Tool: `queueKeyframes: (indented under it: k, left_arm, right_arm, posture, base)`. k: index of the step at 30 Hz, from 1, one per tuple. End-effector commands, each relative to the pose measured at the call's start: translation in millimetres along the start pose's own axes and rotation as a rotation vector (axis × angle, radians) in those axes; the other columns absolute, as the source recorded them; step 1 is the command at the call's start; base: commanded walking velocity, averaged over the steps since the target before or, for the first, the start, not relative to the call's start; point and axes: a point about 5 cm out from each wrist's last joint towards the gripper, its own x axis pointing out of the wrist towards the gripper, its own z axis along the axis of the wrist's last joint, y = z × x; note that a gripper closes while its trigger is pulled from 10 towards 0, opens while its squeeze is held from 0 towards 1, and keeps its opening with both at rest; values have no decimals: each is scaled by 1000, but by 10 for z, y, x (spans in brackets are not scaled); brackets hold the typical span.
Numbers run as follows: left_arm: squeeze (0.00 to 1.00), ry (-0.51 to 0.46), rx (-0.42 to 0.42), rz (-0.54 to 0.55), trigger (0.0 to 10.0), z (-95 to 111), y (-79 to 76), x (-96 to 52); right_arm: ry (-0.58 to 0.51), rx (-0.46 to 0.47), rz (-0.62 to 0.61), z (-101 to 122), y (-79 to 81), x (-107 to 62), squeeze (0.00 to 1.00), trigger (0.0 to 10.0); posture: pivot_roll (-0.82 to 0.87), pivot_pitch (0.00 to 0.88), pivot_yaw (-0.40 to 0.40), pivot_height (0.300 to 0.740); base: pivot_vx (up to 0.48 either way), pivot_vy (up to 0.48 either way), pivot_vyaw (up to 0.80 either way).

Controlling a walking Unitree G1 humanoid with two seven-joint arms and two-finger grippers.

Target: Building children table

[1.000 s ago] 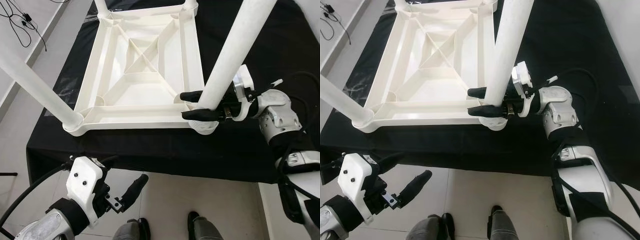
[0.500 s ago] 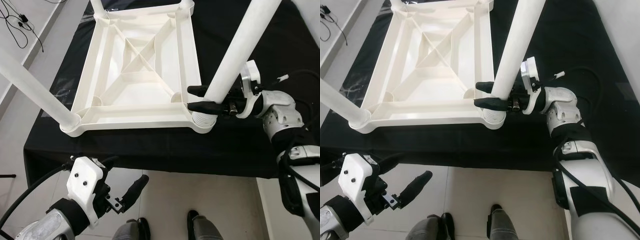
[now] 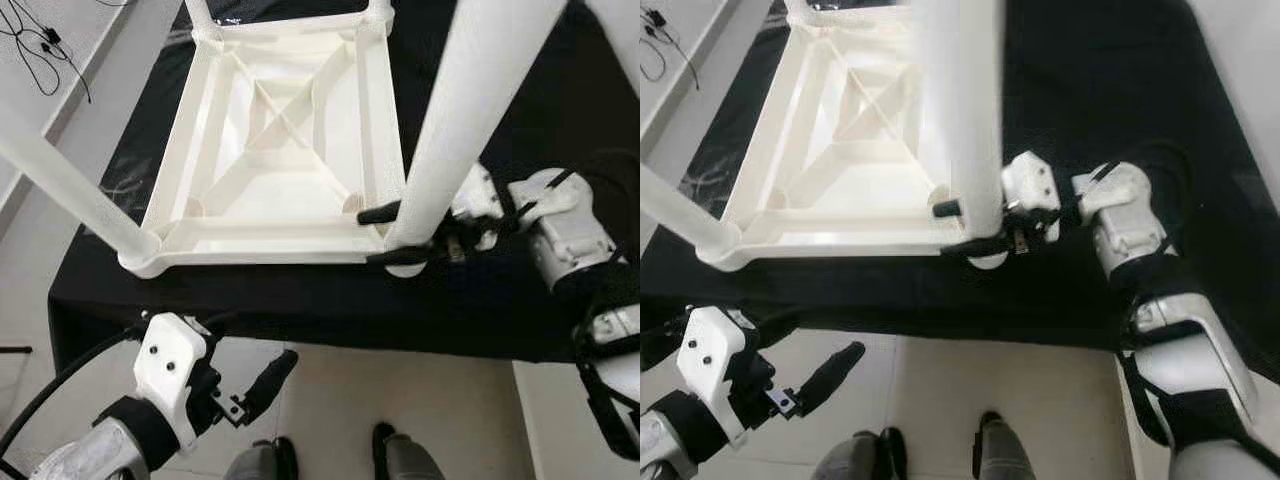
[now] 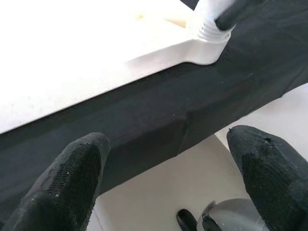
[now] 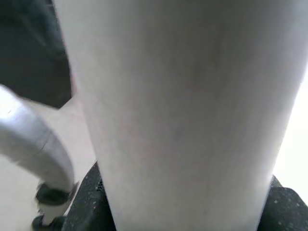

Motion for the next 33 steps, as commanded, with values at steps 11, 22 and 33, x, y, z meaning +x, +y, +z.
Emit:
queueKeyframes:
  k: [11,22,33]
  left_arm:
    - [0,26,13,-3,10000,-22,-16,-5]
    - [0,21,13,6,10000,-18,-27,-7]
    - [0,16,6,10,10000,-17,-41,-9]
  right_arm:
    - [-62,261,140,-223,142,380,0,10000]
    - [22,512,-350,-553,417,1022,0,10000]
    - [89,522,-774,-388,530,1352,0,10000]
  posture:
    - [36,333,66,740]
    - [37,340,39,740]
    - [8,349,31,740]
  base:
    - [0,0,0]
    - [0,0,0]
    - [0,0,0]
